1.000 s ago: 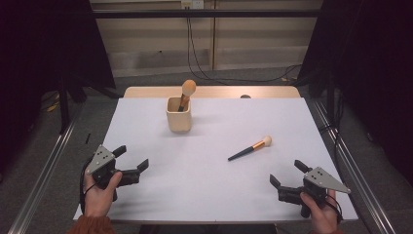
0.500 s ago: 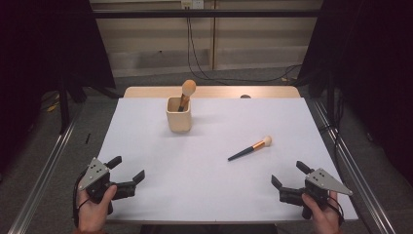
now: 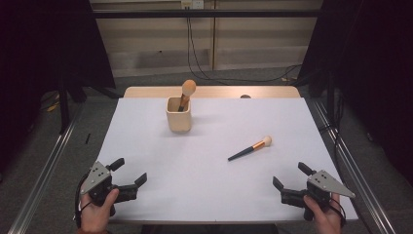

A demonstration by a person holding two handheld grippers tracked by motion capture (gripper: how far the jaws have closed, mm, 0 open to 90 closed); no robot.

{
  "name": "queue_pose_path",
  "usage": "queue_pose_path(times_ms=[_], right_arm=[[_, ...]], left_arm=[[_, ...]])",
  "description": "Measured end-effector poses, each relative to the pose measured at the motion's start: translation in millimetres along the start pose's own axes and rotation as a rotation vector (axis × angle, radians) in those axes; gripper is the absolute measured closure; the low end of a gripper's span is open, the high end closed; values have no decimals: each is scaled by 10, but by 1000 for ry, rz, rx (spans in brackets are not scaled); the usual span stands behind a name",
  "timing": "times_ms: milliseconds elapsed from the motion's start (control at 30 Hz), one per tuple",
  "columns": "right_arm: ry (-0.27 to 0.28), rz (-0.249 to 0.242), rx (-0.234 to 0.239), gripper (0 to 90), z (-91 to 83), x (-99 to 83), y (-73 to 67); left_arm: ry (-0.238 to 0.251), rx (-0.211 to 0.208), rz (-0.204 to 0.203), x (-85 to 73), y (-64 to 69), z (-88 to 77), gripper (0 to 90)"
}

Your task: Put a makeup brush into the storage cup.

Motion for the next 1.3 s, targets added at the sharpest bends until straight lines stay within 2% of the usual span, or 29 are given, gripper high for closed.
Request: queue_pose_path(times_ms=[200, 333, 500, 600, 867, 1067, 1300], right_arm=[[7, 7, -11, 3, -10, 7, 23], [17, 3, -13, 13, 17, 49, 62], [20, 21, 2, 11, 117, 97, 134], [24, 4, -3, 11, 156, 133, 181], [18, 5, 20, 11, 327, 265, 349], [-2, 3, 28, 12, 409, 327, 454], [7, 16, 36, 12, 500, 415, 528]], left_arm=[[0, -3, -20, 10, -26, 31, 31], [0, -5, -9, 0, -50, 19, 31], [6, 8, -19, 1, -74, -3, 36], [4, 3, -13, -3, -52, 0, 36], [-4, 8, -10, -1, -23, 30, 36], [-4, -17, -3, -13, 0, 17, 34], [-7, -11, -8, -18, -4, 18, 32]])
Point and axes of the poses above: each handheld gripper's, and its own axes: z roughly forward along the jaws, x roughly out of its top, y roughly to its right, the point moved 5 cm from there along z, roughly forward along the jaws, and after that the axes turned 15 degrees about x, right-handed, at the moved point
